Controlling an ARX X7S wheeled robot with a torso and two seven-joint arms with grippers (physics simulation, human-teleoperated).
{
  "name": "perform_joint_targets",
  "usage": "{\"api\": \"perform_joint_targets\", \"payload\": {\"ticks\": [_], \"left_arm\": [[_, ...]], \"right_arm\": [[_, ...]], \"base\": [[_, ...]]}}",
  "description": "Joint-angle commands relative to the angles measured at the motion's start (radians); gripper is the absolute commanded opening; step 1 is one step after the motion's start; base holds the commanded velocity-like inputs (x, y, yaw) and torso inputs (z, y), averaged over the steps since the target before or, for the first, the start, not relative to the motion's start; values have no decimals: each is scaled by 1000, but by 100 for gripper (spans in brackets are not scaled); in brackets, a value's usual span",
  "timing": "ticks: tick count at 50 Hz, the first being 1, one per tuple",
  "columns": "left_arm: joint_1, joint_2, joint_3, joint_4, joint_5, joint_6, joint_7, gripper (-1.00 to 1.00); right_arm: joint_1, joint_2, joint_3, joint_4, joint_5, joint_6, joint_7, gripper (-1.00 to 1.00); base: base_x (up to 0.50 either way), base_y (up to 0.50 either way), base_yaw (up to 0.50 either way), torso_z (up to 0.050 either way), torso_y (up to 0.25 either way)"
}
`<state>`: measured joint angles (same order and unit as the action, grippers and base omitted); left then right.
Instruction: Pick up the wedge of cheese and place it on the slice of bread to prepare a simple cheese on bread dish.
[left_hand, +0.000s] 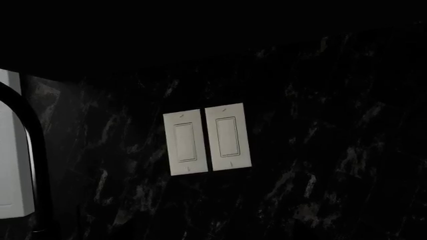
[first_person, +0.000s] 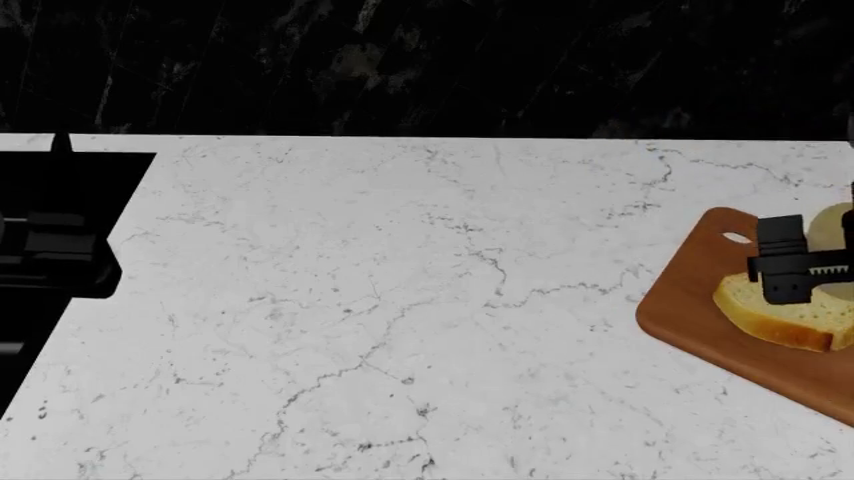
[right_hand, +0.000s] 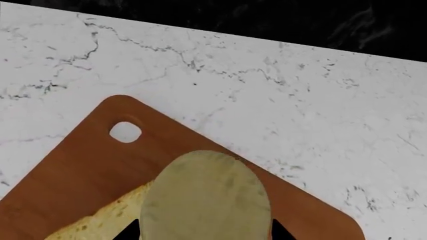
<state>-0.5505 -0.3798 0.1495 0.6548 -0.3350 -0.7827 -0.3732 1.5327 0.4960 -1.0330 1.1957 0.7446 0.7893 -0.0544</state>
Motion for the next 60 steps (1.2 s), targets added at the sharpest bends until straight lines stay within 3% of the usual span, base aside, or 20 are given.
{"api": "perform_joint_targets", "payload": {"ticks": [1,6,7,26,49,60], "left_arm": [[1,-3,0,-1,-1,6,-3,100],[3,-4,0,-5,-1,13,-2,100],[3,-4,0,-6,-1,14,-2,100],[0,-6,2,0,-8,7,-8,100],[0,-10,4,-6,-14,14,-10,100],[1,-12,6,-10,-16,16,-11,100]], "right_arm": [[-1,-32,-14,77,-50,-38,-54,-100],[0,-51,1,110,-86,-47,-77,-100],[-1,-50,6,110,-92,-44,-72,100],[21,-43,60,81,-159,-21,-89,100],[50,151,146,-521,-27,260,84,100],[131,191,165,-672,-2,326,100,100]], "base": [[0,0,0,0,0],[0,0,0,0,0],[0,0,0,0,0],[0,0,0,0,0],[0,0,0,0,0],[0,0,0,0,1]]}}
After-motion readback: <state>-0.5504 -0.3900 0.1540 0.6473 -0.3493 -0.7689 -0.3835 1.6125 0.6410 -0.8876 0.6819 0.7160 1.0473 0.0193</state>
